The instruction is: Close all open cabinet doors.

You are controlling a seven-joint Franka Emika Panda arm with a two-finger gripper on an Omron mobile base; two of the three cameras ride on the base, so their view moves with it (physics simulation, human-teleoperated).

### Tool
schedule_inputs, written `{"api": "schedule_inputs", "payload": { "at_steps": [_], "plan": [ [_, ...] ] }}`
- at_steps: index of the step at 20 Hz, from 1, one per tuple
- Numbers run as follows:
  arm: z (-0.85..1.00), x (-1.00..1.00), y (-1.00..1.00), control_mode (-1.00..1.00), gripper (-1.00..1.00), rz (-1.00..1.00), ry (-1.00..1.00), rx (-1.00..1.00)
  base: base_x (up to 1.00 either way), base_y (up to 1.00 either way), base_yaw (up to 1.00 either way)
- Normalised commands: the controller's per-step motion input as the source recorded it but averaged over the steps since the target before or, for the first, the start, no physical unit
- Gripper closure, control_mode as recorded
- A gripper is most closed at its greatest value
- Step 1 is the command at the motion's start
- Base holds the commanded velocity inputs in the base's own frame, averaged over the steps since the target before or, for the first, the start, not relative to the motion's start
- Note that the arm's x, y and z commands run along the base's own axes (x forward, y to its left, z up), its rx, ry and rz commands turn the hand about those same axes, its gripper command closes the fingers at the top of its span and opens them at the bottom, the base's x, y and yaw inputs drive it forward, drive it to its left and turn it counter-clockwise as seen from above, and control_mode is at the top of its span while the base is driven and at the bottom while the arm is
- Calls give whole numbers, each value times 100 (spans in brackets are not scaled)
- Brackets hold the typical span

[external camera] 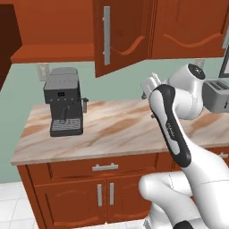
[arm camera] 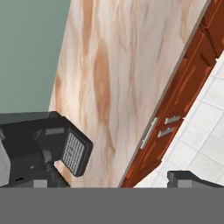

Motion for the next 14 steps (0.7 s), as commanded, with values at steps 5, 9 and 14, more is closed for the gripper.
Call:
{"api": "schedule_inputs", "payload": {
  "at_steps": [5,9,14],
  "plan": [
    [0,0,0,100,-100,0,0,0,-5,52,-4],
    [0,0,0,100,-100,0,0,0,0,55,-6],
    [0,0,0,100,-100,0,0,0,1,58,-2]
  ]
}}
